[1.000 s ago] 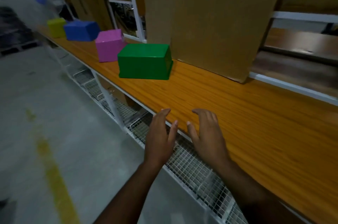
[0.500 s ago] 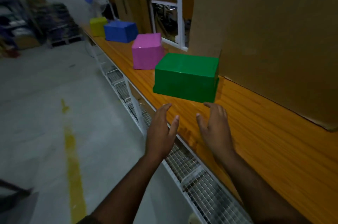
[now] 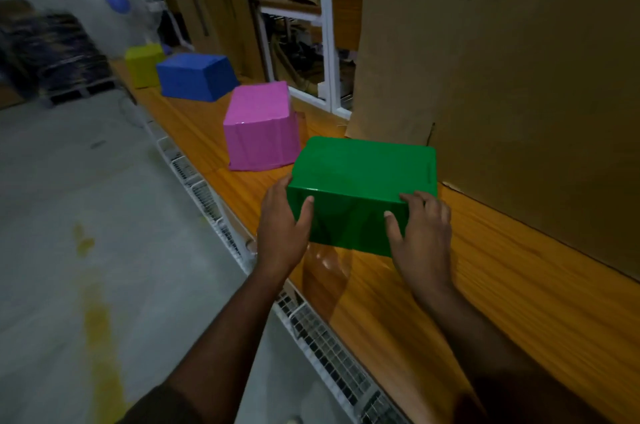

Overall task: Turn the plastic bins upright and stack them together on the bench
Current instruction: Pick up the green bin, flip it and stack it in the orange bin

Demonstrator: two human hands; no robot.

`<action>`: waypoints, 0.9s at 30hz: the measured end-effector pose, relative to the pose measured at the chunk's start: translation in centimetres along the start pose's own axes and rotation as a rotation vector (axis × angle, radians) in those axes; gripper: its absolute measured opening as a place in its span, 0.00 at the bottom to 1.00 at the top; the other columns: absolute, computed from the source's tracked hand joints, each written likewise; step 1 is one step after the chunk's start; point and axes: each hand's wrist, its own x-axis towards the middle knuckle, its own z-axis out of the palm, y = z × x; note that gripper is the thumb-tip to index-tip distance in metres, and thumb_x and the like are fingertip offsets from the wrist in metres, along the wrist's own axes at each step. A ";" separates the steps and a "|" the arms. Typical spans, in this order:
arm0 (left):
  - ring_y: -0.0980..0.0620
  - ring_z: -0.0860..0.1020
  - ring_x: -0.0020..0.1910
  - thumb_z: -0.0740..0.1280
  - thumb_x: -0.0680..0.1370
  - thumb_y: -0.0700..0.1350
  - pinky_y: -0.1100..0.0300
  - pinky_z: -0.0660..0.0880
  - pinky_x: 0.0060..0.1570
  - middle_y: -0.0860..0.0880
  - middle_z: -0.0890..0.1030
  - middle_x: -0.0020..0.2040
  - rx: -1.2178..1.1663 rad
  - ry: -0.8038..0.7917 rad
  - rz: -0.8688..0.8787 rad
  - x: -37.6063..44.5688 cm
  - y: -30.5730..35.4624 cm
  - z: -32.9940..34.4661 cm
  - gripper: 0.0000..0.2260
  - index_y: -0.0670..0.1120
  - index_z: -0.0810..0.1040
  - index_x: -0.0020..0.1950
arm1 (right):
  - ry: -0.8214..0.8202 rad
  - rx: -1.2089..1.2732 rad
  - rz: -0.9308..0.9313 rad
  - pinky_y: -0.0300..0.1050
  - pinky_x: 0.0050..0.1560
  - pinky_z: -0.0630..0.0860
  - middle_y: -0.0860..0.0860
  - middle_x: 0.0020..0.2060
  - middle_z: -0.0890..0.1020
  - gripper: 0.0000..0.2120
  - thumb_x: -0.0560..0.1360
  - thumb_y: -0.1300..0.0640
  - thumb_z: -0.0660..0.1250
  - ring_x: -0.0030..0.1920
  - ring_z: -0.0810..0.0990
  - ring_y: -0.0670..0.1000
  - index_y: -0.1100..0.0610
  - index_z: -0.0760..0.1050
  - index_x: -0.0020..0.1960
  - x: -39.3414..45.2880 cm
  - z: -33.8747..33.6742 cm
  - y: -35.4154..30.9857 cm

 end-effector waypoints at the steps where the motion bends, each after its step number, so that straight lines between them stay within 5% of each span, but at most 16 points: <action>1: 0.55 0.70 0.63 0.65 0.81 0.47 0.63 0.66 0.60 0.46 0.74 0.65 -0.011 -0.008 0.007 1.3 -0.6 0.3 0.21 0.44 0.68 0.73 | -0.001 -0.022 0.005 0.52 0.65 0.68 0.56 0.64 0.73 0.21 0.78 0.48 0.63 0.66 0.66 0.55 0.56 0.72 0.67 0.5 0.5 -0.1; 8: 0.44 0.64 0.75 0.61 0.81 0.58 0.51 0.62 0.74 0.42 0.69 0.74 0.209 -0.368 0.162 8.6 -5.0 3.1 0.27 0.42 0.68 0.75 | 0.047 -0.226 0.171 0.57 0.69 0.66 0.58 0.69 0.71 0.24 0.78 0.43 0.61 0.70 0.63 0.58 0.55 0.72 0.69 2.4 4.0 -1.8; 12: 0.48 0.78 0.50 0.53 0.81 0.63 0.52 0.73 0.48 0.49 0.83 0.47 0.291 -0.194 0.350 9.1 -4.4 2.4 0.25 0.48 0.83 0.49 | 0.109 -0.155 0.319 0.52 0.75 0.53 0.60 0.76 0.61 0.26 0.80 0.51 0.62 0.77 0.54 0.59 0.60 0.65 0.74 3.3 5.1 -2.7; 14: 0.48 0.77 0.36 0.54 0.82 0.62 0.56 0.64 0.33 0.49 0.79 0.34 0.250 -0.168 0.423 9.5 -3.6 1.6 0.24 0.51 0.74 0.34 | 0.191 -0.062 0.412 0.51 0.74 0.54 0.60 0.76 0.61 0.26 0.79 0.54 0.62 0.76 0.55 0.59 0.62 0.62 0.74 3.1 5.5 -3.2; 16: 0.47 0.76 0.29 0.57 0.81 0.61 0.57 0.57 0.29 0.48 0.77 0.28 0.206 -0.205 0.485 10.4 -3.2 1.4 0.23 0.51 0.69 0.31 | 0.258 0.012 0.493 0.53 0.74 0.57 0.60 0.73 0.65 0.28 0.79 0.51 0.62 0.74 0.60 0.59 0.63 0.61 0.74 2.4 6.0 -3.6; 19: 0.48 0.80 0.32 0.63 0.80 0.57 0.60 0.62 0.29 0.50 0.82 0.33 0.091 -0.221 0.507 12.1 -3.4 1.7 0.15 0.51 0.80 0.38 | 0.283 0.167 0.628 0.56 0.68 0.68 0.57 0.66 0.72 0.35 0.76 0.36 0.57 0.67 0.69 0.57 0.60 0.64 0.72 0.9 7.6 -4.0; 21: 0.50 0.80 0.48 0.67 0.78 0.54 0.59 0.72 0.40 0.51 0.84 0.48 0.031 -0.234 0.449 13.9 -4.2 2.3 0.10 0.50 0.82 0.53 | 0.281 0.287 0.701 0.57 0.64 0.73 0.54 0.63 0.76 0.39 0.72 0.27 0.53 0.64 0.74 0.56 0.56 0.68 0.69 0.0 8.7 -4.0; 24: 0.47 0.71 0.68 0.69 0.77 0.57 0.50 0.73 0.63 0.47 0.74 0.69 0.096 -0.539 0.263 16.4 -5.7 3.8 0.28 0.47 0.69 0.73 | 0.276 0.400 0.754 0.57 0.61 0.75 0.52 0.60 0.79 0.40 0.70 0.24 0.50 0.60 0.77 0.54 0.52 0.73 0.66 -0.8 9.9 -3.9; 27: 0.46 0.79 0.57 0.63 0.78 0.62 0.53 0.76 0.51 0.47 0.80 0.62 0.039 -0.767 0.139 16.4 -6.5 4.4 0.26 0.48 0.71 0.70 | 0.248 0.453 0.836 0.59 0.67 0.70 0.54 0.68 0.73 0.46 0.68 0.23 0.46 0.67 0.72 0.56 0.53 0.67 0.72 -1.4 10.5 -3.8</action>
